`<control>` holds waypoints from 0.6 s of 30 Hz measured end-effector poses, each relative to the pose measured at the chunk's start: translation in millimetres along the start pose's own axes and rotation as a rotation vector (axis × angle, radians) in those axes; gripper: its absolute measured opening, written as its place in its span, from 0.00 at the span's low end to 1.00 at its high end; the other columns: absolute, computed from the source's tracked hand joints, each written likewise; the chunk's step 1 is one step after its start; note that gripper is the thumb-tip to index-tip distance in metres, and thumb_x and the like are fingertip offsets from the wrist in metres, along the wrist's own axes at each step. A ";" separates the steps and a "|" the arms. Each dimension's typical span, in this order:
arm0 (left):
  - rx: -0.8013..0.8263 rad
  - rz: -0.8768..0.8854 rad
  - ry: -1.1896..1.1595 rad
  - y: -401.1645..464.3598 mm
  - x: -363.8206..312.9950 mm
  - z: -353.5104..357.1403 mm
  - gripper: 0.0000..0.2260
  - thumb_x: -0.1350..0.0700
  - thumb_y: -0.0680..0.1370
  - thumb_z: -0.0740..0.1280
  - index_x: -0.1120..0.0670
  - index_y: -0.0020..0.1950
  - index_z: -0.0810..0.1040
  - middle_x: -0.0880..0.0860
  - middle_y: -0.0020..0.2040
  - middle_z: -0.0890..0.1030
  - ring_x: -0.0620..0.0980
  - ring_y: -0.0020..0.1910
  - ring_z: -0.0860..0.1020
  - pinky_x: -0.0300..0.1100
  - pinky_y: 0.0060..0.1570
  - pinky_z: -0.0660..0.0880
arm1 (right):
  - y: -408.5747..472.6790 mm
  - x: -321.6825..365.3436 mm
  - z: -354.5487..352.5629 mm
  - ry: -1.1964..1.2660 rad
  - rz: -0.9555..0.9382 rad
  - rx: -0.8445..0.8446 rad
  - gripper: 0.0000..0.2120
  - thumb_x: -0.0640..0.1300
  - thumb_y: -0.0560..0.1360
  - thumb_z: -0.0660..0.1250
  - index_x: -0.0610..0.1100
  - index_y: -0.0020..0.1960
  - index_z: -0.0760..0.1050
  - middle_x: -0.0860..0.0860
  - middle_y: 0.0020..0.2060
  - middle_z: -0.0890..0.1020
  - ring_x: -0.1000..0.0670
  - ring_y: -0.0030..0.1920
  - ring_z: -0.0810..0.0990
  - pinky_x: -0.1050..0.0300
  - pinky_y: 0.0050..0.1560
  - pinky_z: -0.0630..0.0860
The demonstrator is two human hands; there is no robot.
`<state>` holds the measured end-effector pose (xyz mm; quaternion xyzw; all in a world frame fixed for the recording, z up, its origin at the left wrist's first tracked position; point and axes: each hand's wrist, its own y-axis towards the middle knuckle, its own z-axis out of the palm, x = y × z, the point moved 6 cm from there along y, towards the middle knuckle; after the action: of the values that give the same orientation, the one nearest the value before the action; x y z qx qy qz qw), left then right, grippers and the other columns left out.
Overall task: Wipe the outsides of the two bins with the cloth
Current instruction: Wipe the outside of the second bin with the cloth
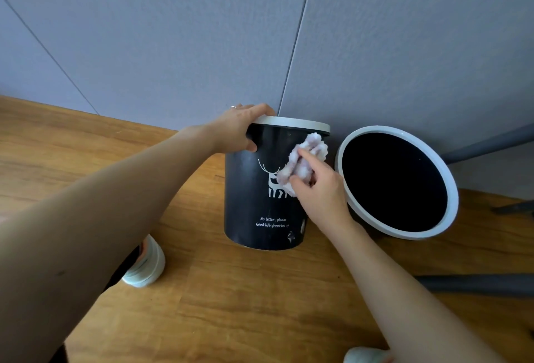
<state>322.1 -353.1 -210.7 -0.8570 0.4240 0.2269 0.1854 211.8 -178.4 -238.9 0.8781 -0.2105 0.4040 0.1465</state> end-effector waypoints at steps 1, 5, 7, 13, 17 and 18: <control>0.002 -0.003 -0.004 -0.3 0.9 -0.1 0.31 0.62 0.69 0.74 0.49 0.68 0.67 0.53 0.59 0.74 0.56 0.60 0.67 0.46 0.56 0.65 | -0.5 -0.8 2.3 -0.045 -0.037 0.046 0.28 0.42 0.72 0.67 0.53 0.72 0.68 0.49 0.59 0.78 0.50 0.55 0.77 0.59 0.52 0.76; 0.003 0.001 -0.012 -1.6 -1.3 -0.3 0.31 0.62 0.69 0.74 0.48 0.68 0.67 0.48 0.53 0.70 0.54 0.59 0.67 0.44 0.54 0.64 | 0.9 -3.3 2.3 -0.262 -0.171 0.066 0.31 0.42 0.73 0.69 0.50 0.74 0.65 0.47 0.66 0.73 0.44 0.58 0.77 0.51 0.53 0.78; 0.002 0.016 -0.010 -1.4 -4.6 0.5 0.31 0.62 0.69 0.74 0.47 0.67 0.67 0.46 0.53 0.69 0.53 0.58 0.67 0.43 0.53 0.64 | 4.4 -0.9 -0.4 -0.378 -0.191 0.015 0.26 0.49 0.74 0.71 0.49 0.70 0.70 0.46 0.57 0.80 0.43 0.50 0.81 0.52 0.44 0.79; -0.007 0.034 0.000 0.0 -8.9 -0.2 0.30 0.62 0.69 0.74 0.48 0.67 0.68 0.46 0.53 0.69 0.53 0.58 0.68 0.42 0.51 0.63 | 18.7 15.5 -11.1 -0.656 -0.223 -0.202 0.23 0.63 0.71 0.70 0.44 0.53 0.77 0.47 0.42 0.81 0.43 0.45 0.79 0.53 0.37 0.73; 0.003 0.020 0.004 0.2 -5.8 -0.1 0.31 0.62 0.69 0.74 0.49 0.68 0.67 0.50 0.57 0.73 0.55 0.60 0.68 0.43 0.54 0.65 | 20.5 13.6 -4.2 -0.425 -0.198 -0.147 0.19 0.58 0.72 0.70 0.46 0.51 0.69 0.48 0.41 0.79 0.44 0.42 0.78 0.57 0.35 0.66; 0.003 0.016 0.003 0.1 -4.4 -0.2 0.31 0.62 0.69 0.74 0.49 0.68 0.67 0.52 0.59 0.73 0.55 0.60 0.68 0.43 0.55 0.65 | 17.9 14.5 -3.4 -0.375 -0.229 -0.141 0.17 0.57 0.72 0.70 0.46 0.50 0.69 0.49 0.41 0.79 0.45 0.43 0.77 0.57 0.36 0.67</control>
<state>319.7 -350.4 -208.1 -0.8536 0.4316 0.2265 0.1841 209.3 -196.1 -224.0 0.9435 -0.1606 0.1989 0.2109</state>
